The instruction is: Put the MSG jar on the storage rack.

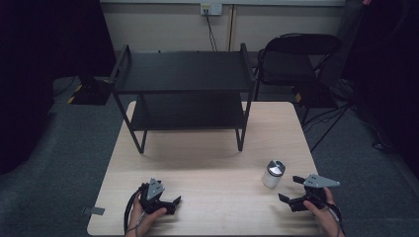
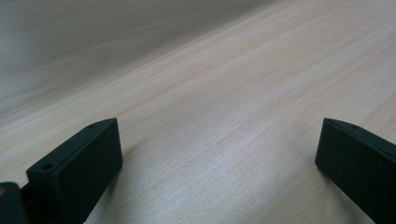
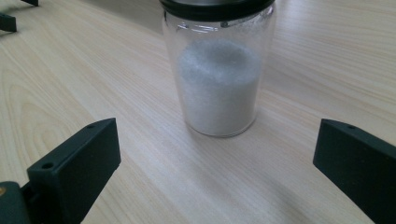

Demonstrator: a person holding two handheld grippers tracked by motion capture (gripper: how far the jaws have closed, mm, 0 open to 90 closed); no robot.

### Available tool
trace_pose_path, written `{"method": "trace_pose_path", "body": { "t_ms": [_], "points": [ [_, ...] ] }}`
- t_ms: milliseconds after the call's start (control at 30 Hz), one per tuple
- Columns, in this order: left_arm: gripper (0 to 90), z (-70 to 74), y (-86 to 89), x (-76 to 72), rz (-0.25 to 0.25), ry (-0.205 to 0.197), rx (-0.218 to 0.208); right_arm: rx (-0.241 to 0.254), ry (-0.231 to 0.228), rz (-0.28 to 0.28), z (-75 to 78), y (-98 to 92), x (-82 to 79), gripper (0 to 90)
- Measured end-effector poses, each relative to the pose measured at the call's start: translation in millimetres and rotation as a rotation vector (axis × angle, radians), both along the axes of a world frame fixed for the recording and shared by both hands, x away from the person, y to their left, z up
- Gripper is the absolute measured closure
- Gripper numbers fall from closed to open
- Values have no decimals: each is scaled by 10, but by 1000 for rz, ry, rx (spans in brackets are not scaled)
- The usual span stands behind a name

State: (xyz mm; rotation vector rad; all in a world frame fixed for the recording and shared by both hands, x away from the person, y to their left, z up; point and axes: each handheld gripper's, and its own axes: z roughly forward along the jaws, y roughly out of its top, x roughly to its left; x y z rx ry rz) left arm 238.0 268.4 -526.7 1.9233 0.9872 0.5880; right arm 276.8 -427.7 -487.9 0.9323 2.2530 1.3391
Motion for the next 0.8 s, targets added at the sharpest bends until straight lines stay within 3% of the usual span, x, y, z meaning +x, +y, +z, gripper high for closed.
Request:
{"method": "trace_pose_path", "body": {
  "t_ms": [467,600,667,800],
  "points": [
    [0,0,0,0,0,0,0,-5,12,-4,-26,4,11,0],
    [0,1,0,0,0,0,0,-18,1,4,5,94,75,0],
    [0,0,0,0,0,0,0,-47,-3,-2,49,240,160,8],
    [0,0,0,0,0,0,0,-43,7,0,67,362,302,44]
  ]
}}
